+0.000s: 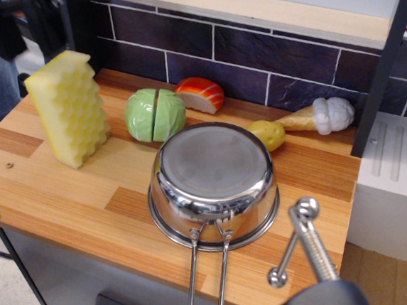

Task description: Wipe pot with sponge

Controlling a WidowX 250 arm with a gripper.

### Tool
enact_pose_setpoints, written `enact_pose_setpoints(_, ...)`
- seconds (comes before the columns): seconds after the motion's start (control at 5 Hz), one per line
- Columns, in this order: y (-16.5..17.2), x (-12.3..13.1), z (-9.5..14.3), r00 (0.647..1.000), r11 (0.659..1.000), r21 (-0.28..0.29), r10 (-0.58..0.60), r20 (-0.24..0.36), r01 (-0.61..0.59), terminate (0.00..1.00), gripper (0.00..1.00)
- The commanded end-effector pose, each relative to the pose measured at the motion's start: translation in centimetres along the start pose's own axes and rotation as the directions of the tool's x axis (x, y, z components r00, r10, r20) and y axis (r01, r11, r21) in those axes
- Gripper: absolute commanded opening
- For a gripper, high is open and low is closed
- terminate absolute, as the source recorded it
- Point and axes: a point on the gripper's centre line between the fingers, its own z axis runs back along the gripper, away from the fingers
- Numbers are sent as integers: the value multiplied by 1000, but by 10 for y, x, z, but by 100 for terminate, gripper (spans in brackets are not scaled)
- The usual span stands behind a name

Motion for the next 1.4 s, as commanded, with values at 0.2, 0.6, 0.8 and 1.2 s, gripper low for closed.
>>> enact_pose_setpoints(0.2, -9, 8, -24, 994, 993, 114, -29, 103, 17, 0, 0)
enact_pose_setpoints(0.6, -56, 5, 4, 995, 996, 82, -36, 93, 28, 0, 0)
enact_pose_setpoints(0.8, -104, -9, 4, 981, 986, 146, -107, 164, 83, 0, 0)
enact_pose_setpoints(1.2, -150, -5, -52, 990, 923, 376, -117, 81, 79, 0, 0)
